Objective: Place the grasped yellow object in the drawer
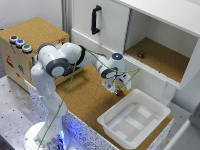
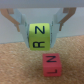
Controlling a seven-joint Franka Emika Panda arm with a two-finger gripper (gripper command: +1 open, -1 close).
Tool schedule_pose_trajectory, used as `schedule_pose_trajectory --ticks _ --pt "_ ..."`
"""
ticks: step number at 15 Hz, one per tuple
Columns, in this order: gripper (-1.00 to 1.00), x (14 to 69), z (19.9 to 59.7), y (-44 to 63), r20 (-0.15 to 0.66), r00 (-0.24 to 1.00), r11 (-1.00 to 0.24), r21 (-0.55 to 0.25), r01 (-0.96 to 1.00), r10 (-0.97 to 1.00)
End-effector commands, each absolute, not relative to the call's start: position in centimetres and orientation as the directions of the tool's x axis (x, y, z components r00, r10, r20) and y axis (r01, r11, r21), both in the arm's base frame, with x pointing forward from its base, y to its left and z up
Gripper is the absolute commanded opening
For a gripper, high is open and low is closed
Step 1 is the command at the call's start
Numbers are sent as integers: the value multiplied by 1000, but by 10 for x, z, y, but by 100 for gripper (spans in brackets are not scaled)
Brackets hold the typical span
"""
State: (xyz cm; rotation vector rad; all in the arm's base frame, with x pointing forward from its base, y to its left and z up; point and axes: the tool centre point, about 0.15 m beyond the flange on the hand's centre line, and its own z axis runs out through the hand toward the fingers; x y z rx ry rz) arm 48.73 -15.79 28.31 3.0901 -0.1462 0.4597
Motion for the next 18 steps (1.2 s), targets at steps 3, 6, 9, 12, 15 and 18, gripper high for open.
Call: schedule_pose_trajectory --ticks 3,6,9,12,15,18 --pt "-100 483 349 -57 328 942 -994 -51 93 72" --pt "-100 478 387 1 333 923 -967 -96 238 194" --pt "-100 463 427 62 340 885 -912 -144 385 319" --pt "-100 447 453 115 345 839 -850 -174 497 420" --pt "-100 431 464 174 323 790 -772 -216 597 521" --pt "-100 406 453 231 286 728 -694 -228 683 623"
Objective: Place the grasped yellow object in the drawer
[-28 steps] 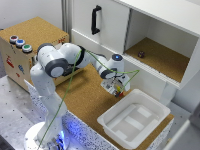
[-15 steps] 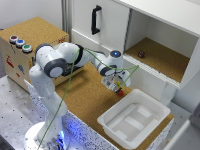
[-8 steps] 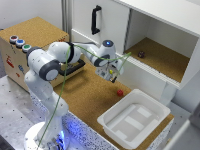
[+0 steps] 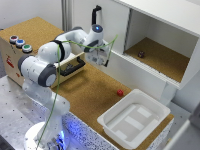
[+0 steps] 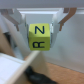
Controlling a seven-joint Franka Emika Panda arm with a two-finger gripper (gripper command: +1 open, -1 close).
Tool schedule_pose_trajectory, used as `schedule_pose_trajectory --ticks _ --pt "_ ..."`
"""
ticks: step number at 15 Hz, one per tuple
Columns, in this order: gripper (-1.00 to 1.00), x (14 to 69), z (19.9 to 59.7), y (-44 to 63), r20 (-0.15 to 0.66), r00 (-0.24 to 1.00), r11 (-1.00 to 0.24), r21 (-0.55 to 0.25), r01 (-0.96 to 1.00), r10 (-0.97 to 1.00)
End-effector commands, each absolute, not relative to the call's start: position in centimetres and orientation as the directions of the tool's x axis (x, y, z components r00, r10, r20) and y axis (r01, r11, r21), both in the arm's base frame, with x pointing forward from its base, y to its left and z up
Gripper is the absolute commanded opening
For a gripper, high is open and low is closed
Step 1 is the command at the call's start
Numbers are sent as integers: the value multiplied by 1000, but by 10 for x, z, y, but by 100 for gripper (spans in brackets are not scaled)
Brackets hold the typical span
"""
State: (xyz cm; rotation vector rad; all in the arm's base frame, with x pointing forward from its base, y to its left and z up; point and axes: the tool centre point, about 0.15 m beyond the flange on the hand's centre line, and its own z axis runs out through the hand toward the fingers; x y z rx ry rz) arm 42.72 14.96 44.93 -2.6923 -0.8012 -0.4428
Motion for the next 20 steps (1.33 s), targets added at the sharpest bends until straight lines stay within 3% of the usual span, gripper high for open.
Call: schedule_pose_trajectory --ticks 1,4,8,10,15,16,20 --pt "-100 394 443 252 264 697 -660 -224 717 667" --pt "-100 353 407 299 187 569 -550 -147 822 801" --pt "-100 313 352 324 101 444 -448 12 894 890" --pt "-100 299 329 323 69 387 -389 21 921 920" --pt "-100 283 317 314 35 306 -305 -13 952 952" --pt "100 278 316 313 18 271 -271 -17 963 962" --pt "100 269 326 303 35 204 -204 16 979 978"
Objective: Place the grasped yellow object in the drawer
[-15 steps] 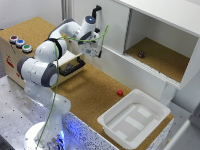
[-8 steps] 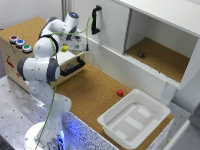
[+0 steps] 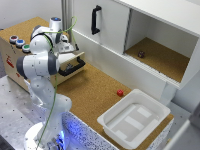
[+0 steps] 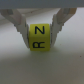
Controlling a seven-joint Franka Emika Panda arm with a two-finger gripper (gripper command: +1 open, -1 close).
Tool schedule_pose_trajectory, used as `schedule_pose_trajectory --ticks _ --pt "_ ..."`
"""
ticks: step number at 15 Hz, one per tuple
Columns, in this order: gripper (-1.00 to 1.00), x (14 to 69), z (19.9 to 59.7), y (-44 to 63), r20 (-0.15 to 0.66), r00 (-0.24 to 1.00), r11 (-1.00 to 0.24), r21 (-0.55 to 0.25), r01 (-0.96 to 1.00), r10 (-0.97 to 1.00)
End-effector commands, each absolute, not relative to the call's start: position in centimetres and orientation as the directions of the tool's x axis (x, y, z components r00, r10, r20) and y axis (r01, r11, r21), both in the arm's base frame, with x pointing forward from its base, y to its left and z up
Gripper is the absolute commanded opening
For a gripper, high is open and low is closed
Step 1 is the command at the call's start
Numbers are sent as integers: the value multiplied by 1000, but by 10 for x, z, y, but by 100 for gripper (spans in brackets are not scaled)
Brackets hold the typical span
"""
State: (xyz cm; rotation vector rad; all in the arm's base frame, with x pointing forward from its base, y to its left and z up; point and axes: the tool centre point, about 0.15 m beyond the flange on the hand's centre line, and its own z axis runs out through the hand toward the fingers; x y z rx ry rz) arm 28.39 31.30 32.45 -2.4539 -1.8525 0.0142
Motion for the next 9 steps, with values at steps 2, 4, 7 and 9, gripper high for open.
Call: schedule_pose_trajectory --ticks 2,4,7,9 --pt "100 270 336 299 49 188 -189 35 981 981" --pt "100 272 347 296 66 182 -186 60 981 981" --pt "100 280 371 288 118 205 -216 83 973 972" --pt "100 282 385 283 152 229 -244 91 965 961"
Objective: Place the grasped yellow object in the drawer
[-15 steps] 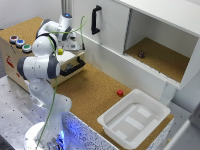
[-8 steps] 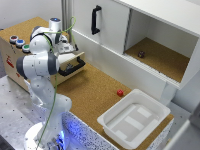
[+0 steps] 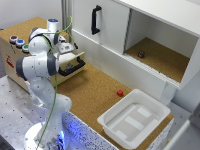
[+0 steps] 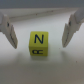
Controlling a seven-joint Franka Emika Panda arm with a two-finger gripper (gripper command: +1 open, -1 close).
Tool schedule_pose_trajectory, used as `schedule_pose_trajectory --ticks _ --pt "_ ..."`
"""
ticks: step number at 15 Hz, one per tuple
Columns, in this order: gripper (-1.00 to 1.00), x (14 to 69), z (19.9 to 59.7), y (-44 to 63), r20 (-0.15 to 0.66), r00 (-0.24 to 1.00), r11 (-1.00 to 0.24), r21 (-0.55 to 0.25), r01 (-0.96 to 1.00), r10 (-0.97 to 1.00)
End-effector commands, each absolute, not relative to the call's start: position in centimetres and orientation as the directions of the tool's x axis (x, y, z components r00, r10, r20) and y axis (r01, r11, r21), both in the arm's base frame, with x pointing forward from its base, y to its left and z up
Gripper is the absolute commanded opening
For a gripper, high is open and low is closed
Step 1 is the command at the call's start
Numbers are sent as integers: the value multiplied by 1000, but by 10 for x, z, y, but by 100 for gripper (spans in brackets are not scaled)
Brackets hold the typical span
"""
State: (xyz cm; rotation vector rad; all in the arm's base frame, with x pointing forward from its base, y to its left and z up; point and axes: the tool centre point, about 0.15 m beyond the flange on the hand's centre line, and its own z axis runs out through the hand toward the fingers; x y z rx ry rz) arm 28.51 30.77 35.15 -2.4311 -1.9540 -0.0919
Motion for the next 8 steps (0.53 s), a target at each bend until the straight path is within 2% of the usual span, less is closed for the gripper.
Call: schedule_pose_trajectory --ticks 1,3,5,8 --pt "100 284 394 278 171 246 -264 94 960 954" --pt "100 287 403 271 191 276 -297 96 950 942" --pt "100 297 414 262 214 364 -380 38 924 907" --pt "100 297 414 262 214 364 -380 38 924 907"
